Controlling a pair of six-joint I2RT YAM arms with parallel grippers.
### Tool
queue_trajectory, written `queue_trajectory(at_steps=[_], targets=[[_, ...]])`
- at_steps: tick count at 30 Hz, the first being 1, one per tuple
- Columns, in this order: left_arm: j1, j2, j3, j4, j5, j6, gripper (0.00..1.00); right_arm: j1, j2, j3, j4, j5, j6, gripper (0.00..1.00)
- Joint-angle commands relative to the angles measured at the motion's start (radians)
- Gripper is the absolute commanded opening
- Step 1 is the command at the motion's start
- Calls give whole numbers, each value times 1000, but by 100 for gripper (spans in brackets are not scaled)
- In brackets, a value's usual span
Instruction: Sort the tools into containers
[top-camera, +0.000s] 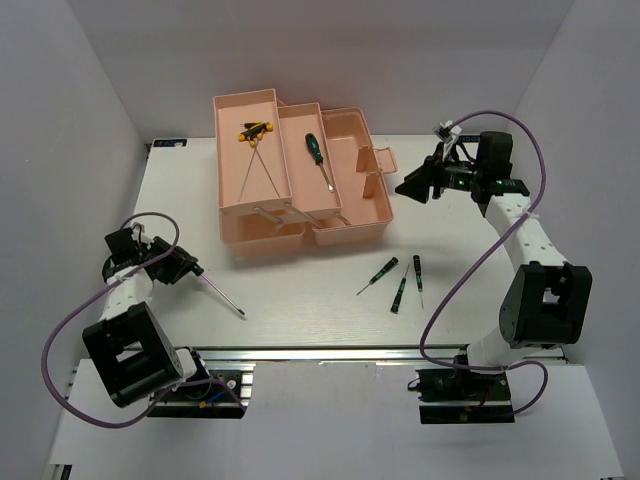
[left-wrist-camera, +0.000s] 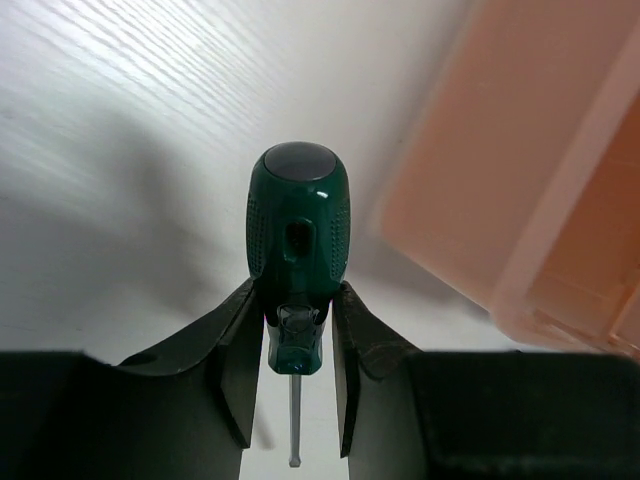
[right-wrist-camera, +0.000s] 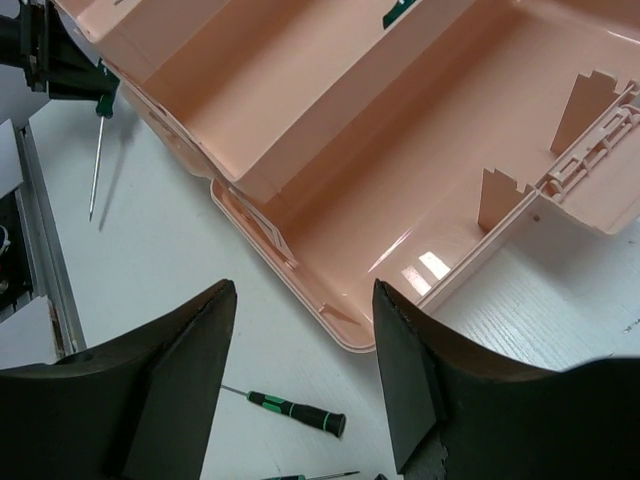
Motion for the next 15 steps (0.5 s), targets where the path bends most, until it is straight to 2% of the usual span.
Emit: queue_trajectory(at_steps=[1, 6, 8, 12, 13, 15], targets=[[-17, -39, 22, 7, 118, -52, 0, -2, -52, -16, 45, -16, 6, 63], [-94, -67, 129, -60, 115, -69, 0, -2, -55, -19, 48, -16, 2, 63], [-111, -94, 204, -118, 33, -69, 0, -2, -55, -18, 51, -16, 5, 63], [-148, -137, 400, -276, -90, 24, 0, -28, -58, -25, 62, -15, 9, 63], [-168, -143, 458, -322, -96, 50, 0, -29, -57, -31, 74, -18, 11, 63], [-177, -172, 476, -327, -64, 52, 0, -30, -52, -36, 85, -21, 20, 63]])
